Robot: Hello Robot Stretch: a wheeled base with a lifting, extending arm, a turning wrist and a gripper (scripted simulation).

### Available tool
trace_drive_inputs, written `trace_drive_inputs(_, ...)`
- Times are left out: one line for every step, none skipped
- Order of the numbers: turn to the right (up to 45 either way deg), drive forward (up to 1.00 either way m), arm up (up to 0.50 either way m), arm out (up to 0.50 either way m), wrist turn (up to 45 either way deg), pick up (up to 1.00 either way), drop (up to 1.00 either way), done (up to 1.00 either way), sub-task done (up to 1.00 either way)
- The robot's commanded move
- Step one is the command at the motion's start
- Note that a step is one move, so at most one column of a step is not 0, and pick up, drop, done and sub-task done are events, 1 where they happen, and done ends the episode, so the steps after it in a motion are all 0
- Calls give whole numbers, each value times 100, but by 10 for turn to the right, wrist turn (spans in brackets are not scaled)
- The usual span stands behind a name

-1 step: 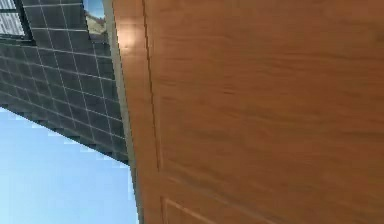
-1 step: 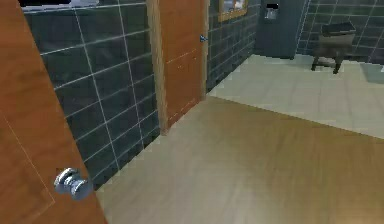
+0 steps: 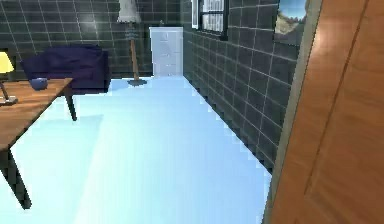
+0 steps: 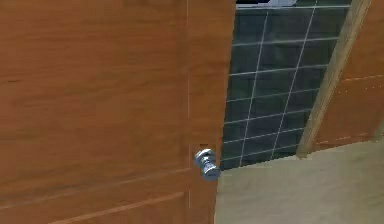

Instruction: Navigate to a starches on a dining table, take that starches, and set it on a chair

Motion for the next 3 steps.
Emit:
trace_drive_inputs(-450,0,0,0,0,0,0,0,0)
trace_drive_inputs(-450,0,0,0,0,0,0,0,0)
trace_drive_inputs(-150,0,0,0,0,0,0,0,0)
